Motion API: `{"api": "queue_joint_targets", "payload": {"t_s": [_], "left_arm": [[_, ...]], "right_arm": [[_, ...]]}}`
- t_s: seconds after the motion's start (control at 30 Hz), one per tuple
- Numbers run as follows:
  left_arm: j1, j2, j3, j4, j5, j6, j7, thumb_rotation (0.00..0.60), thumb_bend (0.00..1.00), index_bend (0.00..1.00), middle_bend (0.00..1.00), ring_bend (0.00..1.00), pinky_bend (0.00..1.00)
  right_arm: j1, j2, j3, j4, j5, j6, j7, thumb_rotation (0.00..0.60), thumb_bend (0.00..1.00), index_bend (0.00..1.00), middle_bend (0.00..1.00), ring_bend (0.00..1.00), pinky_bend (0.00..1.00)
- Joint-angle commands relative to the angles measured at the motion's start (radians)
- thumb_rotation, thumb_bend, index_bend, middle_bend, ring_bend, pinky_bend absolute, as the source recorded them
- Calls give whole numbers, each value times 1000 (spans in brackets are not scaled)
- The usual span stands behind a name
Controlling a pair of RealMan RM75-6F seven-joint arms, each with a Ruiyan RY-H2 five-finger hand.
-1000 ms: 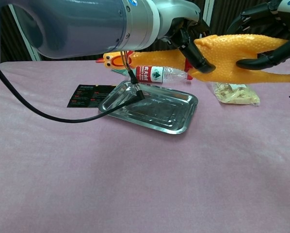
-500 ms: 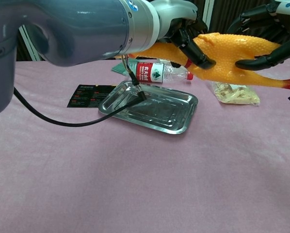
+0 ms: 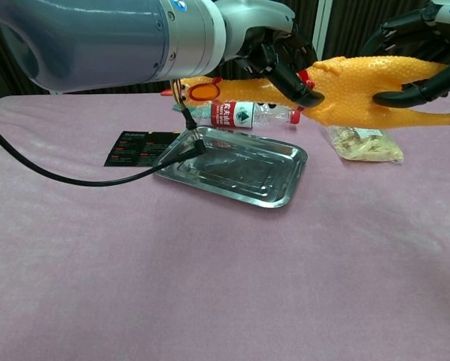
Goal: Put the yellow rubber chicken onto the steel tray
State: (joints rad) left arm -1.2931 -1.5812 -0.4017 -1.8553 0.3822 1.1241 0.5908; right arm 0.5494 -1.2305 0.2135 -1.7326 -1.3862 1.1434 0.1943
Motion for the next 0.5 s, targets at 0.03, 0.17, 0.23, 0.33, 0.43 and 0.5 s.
{"api": "queue_joint_targets", "payload": {"t_s": [0.03,0.17,0.23,0.33,0.43,0.5], "left_arm": [[-1,-2,1,4,1,-2,-2,600,295,274,389,466,376],[-5,-10,6,15,-1,-1,2,600,295,243,353,448,376],[-7,-14,8,19,0,3,4,600,295,207,313,435,376],[-8,-25,11,29,8,14,6,600,294,174,270,419,376],[-10,-38,7,39,10,21,2,600,293,176,267,415,376],[-13,-44,5,43,4,17,3,600,292,197,278,419,376]], "right_arm": [[-1,1,1,0,0,1,3,600,362,999,847,789,770],[0,1,1,1,-1,1,6,600,363,999,847,789,770],[0,1,1,1,-1,1,4,600,362,999,847,789,770],[-2,0,-1,1,-3,3,7,600,363,1000,847,789,770],[-2,-1,-4,1,-9,4,5,600,363,999,847,789,770],[-2,-2,-5,-2,-12,6,4,600,363,999,847,789,770]]}}
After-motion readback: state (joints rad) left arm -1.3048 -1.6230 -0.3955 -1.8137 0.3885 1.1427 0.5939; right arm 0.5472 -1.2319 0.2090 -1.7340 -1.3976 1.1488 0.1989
